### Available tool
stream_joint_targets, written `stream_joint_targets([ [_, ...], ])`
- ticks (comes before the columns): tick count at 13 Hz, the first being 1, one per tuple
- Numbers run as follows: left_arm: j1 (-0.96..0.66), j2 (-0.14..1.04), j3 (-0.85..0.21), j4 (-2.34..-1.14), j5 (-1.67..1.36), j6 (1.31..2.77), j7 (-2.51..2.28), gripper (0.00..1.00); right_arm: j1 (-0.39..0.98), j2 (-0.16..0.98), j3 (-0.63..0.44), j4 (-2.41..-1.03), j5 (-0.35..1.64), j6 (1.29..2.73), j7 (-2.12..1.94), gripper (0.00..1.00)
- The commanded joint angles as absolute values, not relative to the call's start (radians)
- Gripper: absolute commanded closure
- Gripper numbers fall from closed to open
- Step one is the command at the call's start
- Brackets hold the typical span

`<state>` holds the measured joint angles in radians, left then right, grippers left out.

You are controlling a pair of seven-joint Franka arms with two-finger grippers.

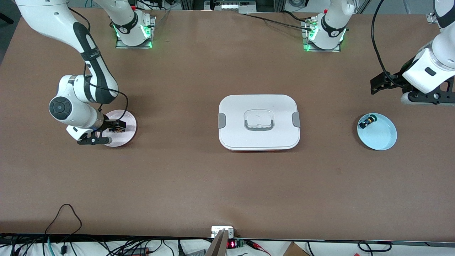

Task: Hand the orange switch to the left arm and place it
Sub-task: 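Lower the right gripper and close it on the orange switch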

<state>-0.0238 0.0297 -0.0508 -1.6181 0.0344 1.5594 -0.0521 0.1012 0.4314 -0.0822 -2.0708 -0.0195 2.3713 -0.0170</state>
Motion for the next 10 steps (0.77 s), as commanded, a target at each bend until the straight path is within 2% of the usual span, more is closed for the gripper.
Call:
stream_joint_targets([
  [1, -0.018, 0.043, -0.054, -1.588, 0.021, 1.539, -0.052, 0.0, 0.094, 0.428, -0.077, -2.086, -0.021, 2.391, -0.025, 0.0],
  [10, -0.018, 0.043, -0.055, -1.588, 0.021, 1.539, -0.052, 0.0, 0.095, 0.448, -0.077, -2.105, -0.021, 2.414, -0.028, 0.0],
])
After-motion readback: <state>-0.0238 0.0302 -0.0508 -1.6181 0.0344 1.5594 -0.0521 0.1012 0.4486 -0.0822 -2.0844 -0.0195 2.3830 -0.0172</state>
